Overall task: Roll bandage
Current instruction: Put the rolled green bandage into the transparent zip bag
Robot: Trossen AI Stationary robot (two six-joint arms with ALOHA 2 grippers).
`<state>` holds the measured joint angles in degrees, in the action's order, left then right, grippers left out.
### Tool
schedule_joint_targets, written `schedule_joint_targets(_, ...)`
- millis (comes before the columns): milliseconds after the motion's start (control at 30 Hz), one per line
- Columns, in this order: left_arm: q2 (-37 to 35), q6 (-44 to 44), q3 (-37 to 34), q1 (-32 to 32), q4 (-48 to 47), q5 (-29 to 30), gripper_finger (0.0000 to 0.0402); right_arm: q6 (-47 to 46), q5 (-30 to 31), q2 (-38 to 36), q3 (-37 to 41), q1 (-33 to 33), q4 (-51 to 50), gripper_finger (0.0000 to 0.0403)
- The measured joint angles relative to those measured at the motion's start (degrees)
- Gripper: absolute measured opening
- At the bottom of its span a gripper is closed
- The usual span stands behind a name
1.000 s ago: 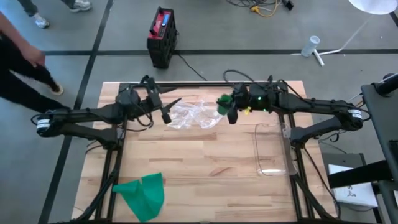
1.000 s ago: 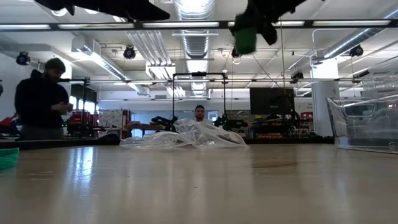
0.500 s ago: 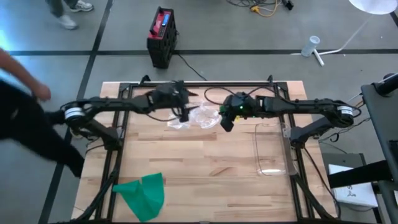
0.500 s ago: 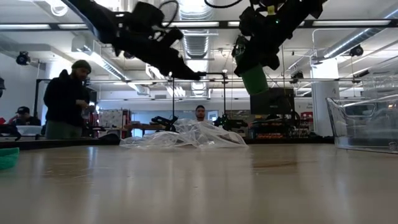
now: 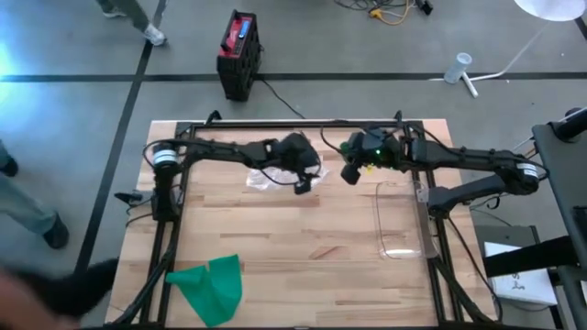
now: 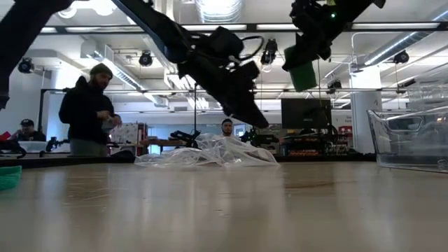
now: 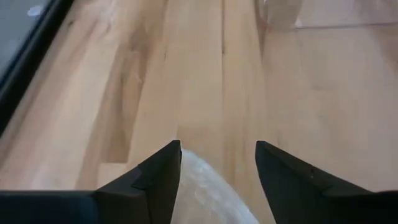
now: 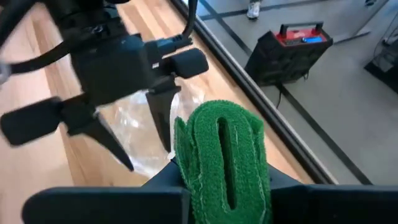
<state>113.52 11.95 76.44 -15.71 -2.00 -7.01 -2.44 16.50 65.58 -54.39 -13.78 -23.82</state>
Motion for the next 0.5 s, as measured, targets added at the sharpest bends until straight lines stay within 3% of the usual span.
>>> schedule_joint_targets(300, 10.3, -4.3, 9.4, 0.4, -9.4, 4.4, 0.0197, 1.0, -0.4, -4.9, 5.3, 0.9, -0.3, 0.0042)
schedule_joint_targets(500, 12.2, -8.0, 12.3, 0.5, -13.6, 12.4, 0.0207, 1.0, -0.7, -10.0, 9.0, 0.9, 0.6, 0.0043)
